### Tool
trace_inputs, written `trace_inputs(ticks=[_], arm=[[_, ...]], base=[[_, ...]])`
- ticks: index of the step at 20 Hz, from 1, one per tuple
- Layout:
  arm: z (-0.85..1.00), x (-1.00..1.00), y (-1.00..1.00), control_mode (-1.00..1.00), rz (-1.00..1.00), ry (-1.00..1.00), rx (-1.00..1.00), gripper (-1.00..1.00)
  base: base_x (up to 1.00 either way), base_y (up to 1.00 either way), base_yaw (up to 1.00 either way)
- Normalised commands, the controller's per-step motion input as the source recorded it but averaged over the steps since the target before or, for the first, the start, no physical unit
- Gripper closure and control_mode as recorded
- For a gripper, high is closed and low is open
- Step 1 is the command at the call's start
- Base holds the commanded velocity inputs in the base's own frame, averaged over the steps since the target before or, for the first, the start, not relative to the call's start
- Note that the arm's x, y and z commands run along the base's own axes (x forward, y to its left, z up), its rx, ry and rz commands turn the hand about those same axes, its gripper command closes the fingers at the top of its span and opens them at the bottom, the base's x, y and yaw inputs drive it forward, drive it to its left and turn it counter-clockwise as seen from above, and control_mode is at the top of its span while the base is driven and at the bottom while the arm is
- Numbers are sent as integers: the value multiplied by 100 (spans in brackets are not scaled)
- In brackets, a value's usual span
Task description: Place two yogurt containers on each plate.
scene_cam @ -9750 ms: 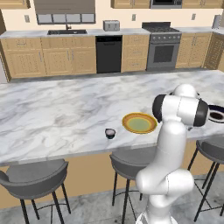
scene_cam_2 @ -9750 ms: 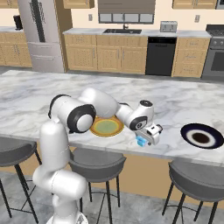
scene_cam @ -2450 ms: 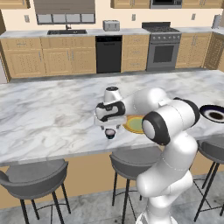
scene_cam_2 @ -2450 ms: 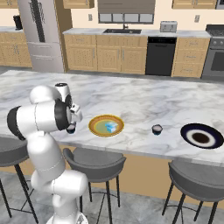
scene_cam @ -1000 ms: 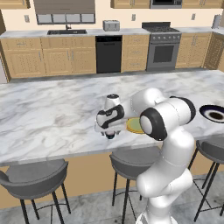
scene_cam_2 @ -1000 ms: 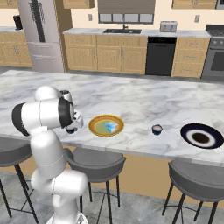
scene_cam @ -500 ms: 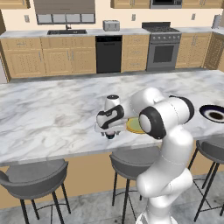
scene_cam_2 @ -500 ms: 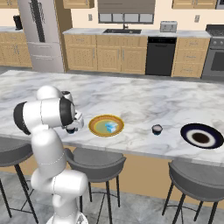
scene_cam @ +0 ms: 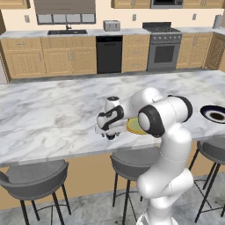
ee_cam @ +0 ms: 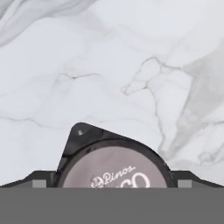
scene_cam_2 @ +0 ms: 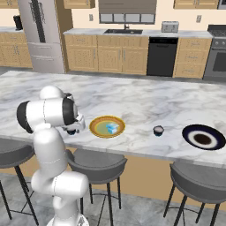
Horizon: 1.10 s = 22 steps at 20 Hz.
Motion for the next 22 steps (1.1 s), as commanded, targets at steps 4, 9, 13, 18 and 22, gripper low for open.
trace_inputs(ticks=[4,9,13,18,22], arm=[[-6,1,0,-100,0,0,0,100],[0,0,-2,-100,0,0,0,100],[14,0,-29,-100,0,-2,0,100],[22,-10,-56,-100,-1,0,0,100],[26,0,-60,-100,-4,0,0,100]], base=[[0,0,0],[0,0,0],[0,0,0],[0,0,0],[0,0,0]])
